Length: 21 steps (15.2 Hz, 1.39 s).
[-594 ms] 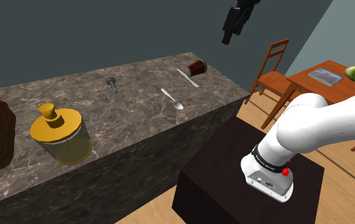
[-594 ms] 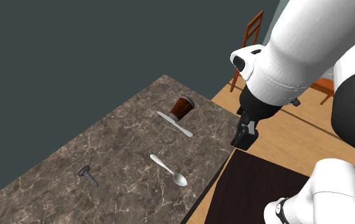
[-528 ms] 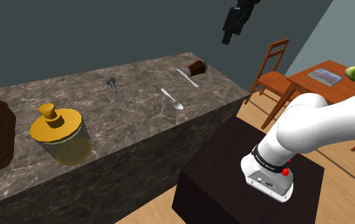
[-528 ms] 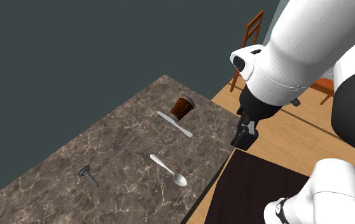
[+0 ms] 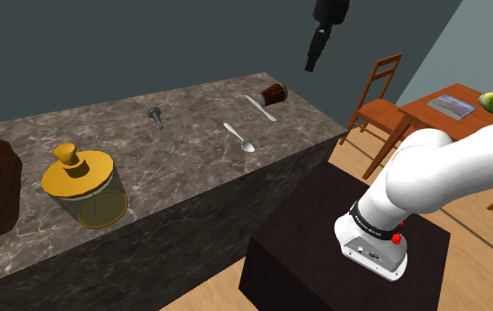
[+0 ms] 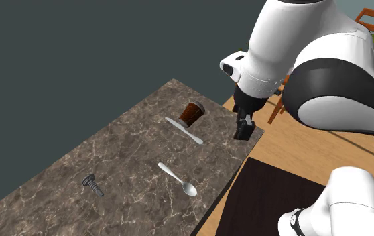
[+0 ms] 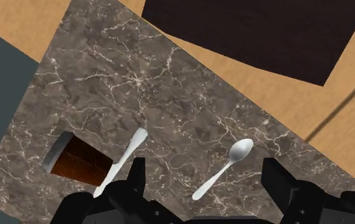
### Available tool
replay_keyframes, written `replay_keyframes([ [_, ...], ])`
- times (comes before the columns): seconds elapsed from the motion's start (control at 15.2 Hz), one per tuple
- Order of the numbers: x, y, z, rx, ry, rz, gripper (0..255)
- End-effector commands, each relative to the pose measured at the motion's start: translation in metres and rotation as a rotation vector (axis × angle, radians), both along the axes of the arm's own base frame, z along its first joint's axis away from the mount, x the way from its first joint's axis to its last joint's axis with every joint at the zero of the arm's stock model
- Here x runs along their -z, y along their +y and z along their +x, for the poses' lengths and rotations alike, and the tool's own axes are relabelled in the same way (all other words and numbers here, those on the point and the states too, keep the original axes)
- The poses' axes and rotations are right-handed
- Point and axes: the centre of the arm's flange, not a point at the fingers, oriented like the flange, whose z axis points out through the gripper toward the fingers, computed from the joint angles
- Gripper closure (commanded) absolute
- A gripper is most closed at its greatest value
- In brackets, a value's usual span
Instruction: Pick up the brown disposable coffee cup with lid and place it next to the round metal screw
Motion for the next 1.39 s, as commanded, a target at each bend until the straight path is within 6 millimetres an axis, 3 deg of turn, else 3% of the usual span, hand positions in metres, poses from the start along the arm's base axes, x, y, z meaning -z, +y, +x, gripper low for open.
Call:
replay_keyframes([
  [0.0, 0.014, -0.017, 0.019, -0.072, 0.014, 0.0, 0],
  [0.66, 0.094, -0.083, 0.111, -0.406, 0.085, 0.004, 0],
  [1.32, 0.18, -0.116, 0.213, -0.741, 0.156, 0.009, 0],
])
